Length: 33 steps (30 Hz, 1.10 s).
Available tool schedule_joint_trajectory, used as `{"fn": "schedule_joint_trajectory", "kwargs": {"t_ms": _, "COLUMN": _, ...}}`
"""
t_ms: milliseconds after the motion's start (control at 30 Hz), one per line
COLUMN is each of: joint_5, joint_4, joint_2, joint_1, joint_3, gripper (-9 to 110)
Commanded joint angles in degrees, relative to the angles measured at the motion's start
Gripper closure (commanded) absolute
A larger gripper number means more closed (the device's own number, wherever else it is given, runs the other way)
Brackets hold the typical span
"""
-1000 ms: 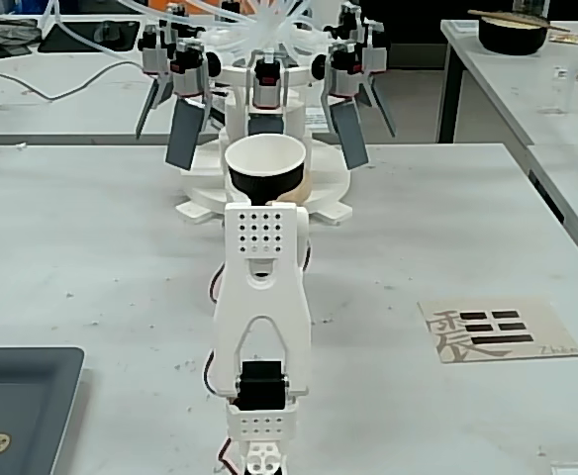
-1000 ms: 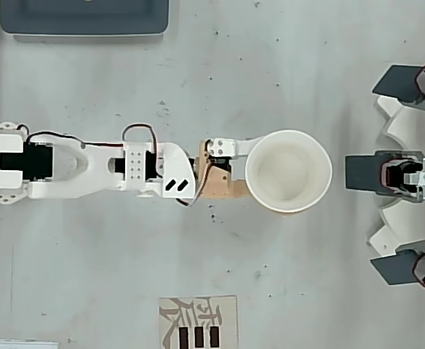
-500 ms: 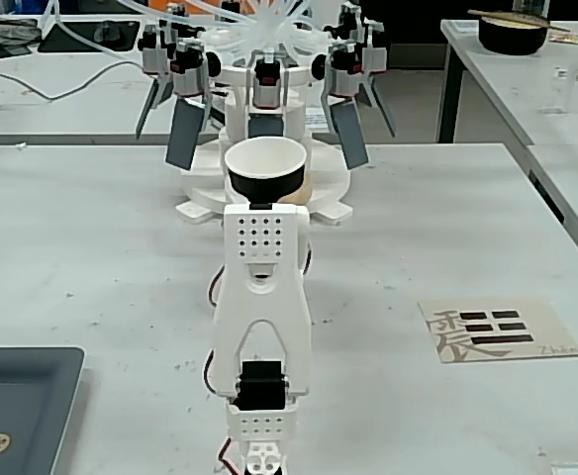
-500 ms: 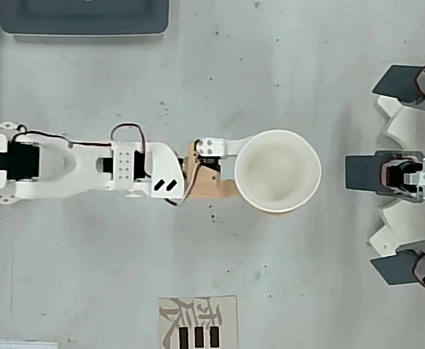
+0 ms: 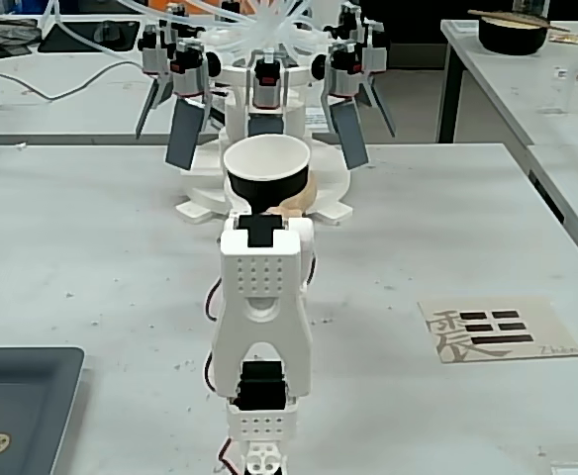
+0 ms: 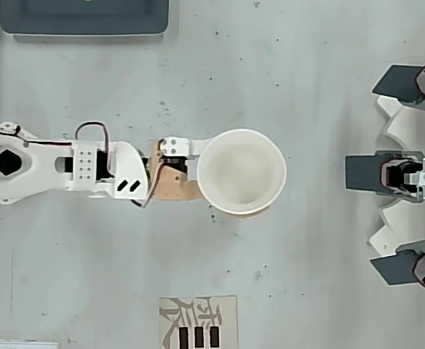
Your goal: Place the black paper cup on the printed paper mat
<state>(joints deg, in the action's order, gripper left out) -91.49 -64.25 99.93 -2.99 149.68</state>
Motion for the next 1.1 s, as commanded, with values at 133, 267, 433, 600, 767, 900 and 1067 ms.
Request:
{"fn": "schedule_joint_trajectory", "kwargs": {"t_ms": 133, "joint_5": -0.44, "joint_4": -2.64, "joint_2": 10.81, "joint_1": 1.93, "joint_3": 8.26, "gripper": 93}}
{"fn": "schedule_joint_trajectory", "kwargs": {"t_ms": 267, "joint_5": -0.44, "joint_4": -3.6, "joint_2": 15.47, "joint_1": 3.25, "joint_3": 14.33, "gripper": 93}}
{"fn": "schedule_joint_trajectory", "kwargs": {"t_ms": 433, "joint_5": -0.35, "joint_4": -5.19, "joint_2": 19.25, "joint_1": 5.1, "joint_3": 19.34, "gripper": 93}}
{"fn": "schedule_joint_trajectory", "kwargs": {"t_ms": 600, "joint_5": -0.44, "joint_4": -6.15, "joint_2": 21.45, "joint_1": 7.56, "joint_3": 22.15, "gripper": 93}}
{"fn": "schedule_joint_trajectory", "kwargs": {"t_ms": 767, "joint_5": -0.44, "joint_4": -7.03, "joint_2": 22.68, "joint_1": 10.81, "joint_3": 24.79, "gripper": 93}}
{"fn": "schedule_joint_trajectory", "kwargs": {"t_ms": 900, "joint_5": -0.53, "joint_4": -7.56, "joint_2": 23.64, "joint_1": 13.97, "joint_3": 26.72, "gripper": 93}}
{"fn": "schedule_joint_trajectory", "kwargs": {"t_ms": 1067, "joint_5": 0.35, "joint_4": -7.82, "joint_2": 23.29, "joint_1": 19.86, "joint_3": 26.72, "gripper": 94}}
